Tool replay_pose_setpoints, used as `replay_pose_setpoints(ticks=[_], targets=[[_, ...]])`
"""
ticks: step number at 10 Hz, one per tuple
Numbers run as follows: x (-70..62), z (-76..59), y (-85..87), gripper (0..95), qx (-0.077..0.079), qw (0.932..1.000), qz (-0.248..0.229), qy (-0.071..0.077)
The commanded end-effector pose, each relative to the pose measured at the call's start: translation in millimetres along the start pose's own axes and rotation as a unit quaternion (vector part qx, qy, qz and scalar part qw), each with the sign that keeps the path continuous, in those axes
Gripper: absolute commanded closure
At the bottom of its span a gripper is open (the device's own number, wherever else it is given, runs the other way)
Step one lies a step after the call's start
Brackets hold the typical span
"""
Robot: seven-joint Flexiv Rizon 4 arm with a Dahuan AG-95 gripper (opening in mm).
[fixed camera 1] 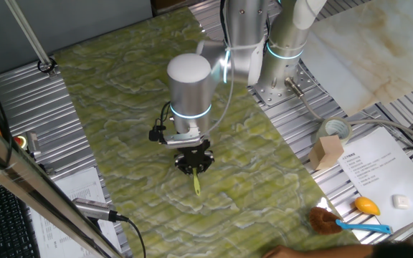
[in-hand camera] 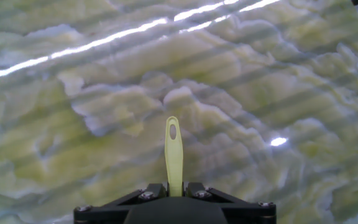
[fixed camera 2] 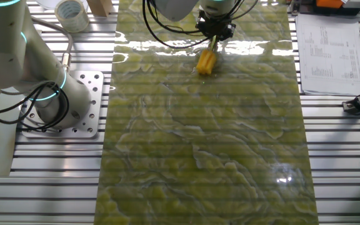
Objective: Scrub the table with a brush
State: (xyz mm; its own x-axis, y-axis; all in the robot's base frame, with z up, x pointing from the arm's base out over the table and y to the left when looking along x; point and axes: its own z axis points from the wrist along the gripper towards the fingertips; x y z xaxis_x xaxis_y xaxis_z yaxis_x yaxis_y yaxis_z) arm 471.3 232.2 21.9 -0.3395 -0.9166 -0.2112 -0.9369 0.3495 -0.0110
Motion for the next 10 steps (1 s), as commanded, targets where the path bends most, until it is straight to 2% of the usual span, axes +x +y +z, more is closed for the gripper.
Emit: replay_pose_setpoints(ticks=[1, 6, 10], targets=[[-4.6, 0.7, 2.6, 95.0, -0.001, 0.9999, 0.012, -0.002], [-23.3, 3.3, 14.2, 95.0, 0.003, 0.9981, 0.062, 0.0], [-39.2, 3.5, 21.6, 95.0, 0.002, 0.9922, 0.124, -0.001]])
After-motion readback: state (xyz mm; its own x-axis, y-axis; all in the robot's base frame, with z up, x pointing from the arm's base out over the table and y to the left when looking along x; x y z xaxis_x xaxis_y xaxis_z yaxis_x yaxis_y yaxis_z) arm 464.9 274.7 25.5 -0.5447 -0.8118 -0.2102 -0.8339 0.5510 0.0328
